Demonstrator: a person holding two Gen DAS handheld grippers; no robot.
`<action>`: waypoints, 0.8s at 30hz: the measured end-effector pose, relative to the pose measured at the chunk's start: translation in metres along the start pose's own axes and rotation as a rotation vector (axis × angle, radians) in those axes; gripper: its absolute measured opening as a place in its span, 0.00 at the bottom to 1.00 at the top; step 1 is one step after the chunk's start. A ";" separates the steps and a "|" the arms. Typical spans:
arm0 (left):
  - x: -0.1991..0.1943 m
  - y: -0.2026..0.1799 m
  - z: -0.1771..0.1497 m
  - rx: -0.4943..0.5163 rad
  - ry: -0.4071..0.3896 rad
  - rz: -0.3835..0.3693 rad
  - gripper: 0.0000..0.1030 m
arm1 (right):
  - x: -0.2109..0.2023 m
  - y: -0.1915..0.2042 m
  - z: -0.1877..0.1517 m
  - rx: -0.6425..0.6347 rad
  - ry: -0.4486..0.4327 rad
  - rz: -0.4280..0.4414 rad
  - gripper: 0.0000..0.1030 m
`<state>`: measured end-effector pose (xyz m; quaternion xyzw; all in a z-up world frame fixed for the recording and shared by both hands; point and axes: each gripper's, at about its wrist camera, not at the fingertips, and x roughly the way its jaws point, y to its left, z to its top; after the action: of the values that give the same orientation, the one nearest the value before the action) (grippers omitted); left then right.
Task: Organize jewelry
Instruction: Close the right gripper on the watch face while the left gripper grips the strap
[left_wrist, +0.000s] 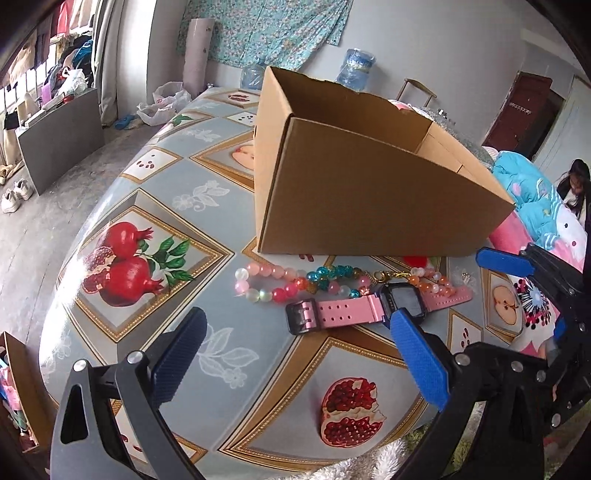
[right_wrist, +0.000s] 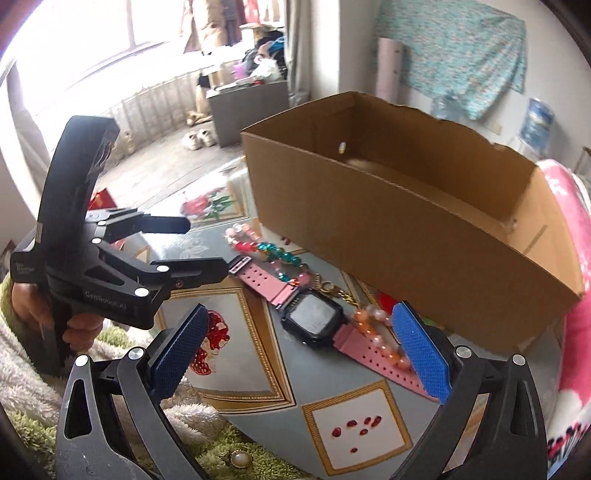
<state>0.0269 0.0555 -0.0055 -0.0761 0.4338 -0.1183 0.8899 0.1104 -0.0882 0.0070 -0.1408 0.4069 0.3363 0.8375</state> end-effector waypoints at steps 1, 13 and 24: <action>0.000 0.001 0.000 0.005 -0.001 -0.008 0.95 | 0.006 0.001 0.002 -0.018 0.015 0.023 0.86; -0.005 -0.015 -0.013 0.179 -0.010 0.019 0.93 | 0.054 0.001 0.007 -0.216 0.240 0.067 0.57; -0.006 -0.043 -0.033 0.412 -0.007 0.091 0.71 | 0.072 0.000 0.008 -0.265 0.324 0.091 0.47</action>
<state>-0.0092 0.0145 -0.0110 0.1267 0.4006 -0.1639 0.8925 0.1472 -0.0514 -0.0439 -0.2835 0.4945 0.3972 0.7193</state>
